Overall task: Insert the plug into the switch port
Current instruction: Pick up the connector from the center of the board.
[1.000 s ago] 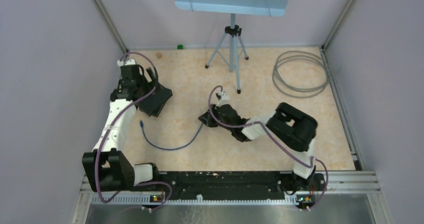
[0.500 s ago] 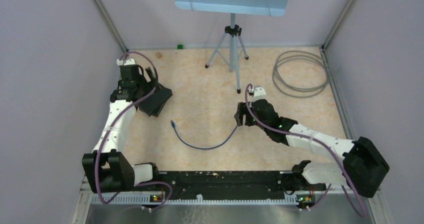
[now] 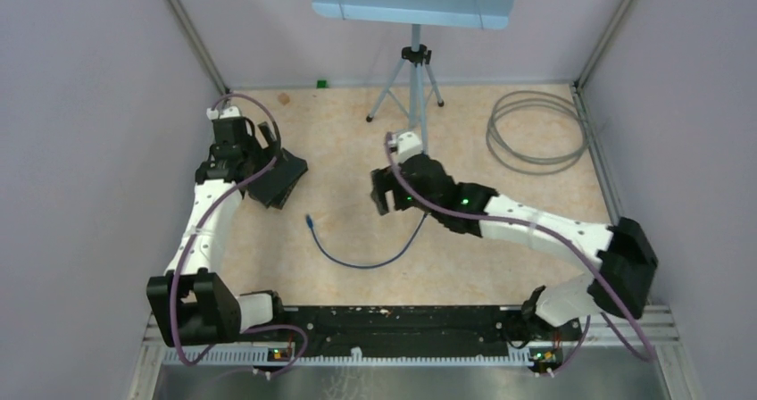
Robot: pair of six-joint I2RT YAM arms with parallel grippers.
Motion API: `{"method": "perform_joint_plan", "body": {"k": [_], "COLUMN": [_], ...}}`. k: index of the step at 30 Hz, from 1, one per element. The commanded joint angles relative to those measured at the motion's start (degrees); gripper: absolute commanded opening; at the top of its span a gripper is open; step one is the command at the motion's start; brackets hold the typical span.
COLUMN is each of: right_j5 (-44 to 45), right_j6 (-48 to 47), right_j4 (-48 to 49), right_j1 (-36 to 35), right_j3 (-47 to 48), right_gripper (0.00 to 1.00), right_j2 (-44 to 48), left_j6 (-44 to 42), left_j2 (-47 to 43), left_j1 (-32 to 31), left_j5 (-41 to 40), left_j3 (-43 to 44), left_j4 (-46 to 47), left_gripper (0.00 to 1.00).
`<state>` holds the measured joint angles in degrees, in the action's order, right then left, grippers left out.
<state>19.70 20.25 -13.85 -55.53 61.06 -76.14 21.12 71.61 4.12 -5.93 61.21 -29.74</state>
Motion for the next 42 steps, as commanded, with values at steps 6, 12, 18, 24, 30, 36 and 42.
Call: {"method": "perform_joint_plan", "body": {"k": [6,12,18,24,30,36,42], "right_j5": [-20.4,-24.1,-26.4,-29.1,-30.7,-23.9,-20.2], "right_j6": [2.3,8.1,8.4,11.5,13.2,7.4,0.3], "right_j4": [8.5,12.4,13.2,16.3,18.4,20.2,24.0], "right_j1": [-8.4,-10.0,-11.3,-11.3,-11.2,-10.6,-8.9], "right_j3": [19.5,21.7,21.9,21.8,21.1,13.7,-0.8], "right_gripper": [0.77,0.72,0.70,0.62,0.20,0.00,0.00], "right_j2": [-28.3,-37.8,-41.4,-44.3,-45.8,-34.7,-14.6], "left_j6": [3.9,4.4,3.9,3.5,3.1,2.6,1.4], "left_j2": [-5.8,-8.1,-10.0,-10.7,-10.8,-11.1,-13.6], "left_j1": [0.7,1.1,1.5,1.6,1.6,1.9,2.0], "left_j5": [3.6,2.6,2.2,2.0,2.1,5.4,25.6], "left_j3": [-2.1,-2.5,-3.8,-4.7,-4.8,-2.7,3.8], "left_j4": [-3.1,-5.0,-5.3,-5.4,-5.5,-6.3,-3.9], "left_gripper": [0.99,0.99,0.99,0.99,0.99,0.99,0.99]}}
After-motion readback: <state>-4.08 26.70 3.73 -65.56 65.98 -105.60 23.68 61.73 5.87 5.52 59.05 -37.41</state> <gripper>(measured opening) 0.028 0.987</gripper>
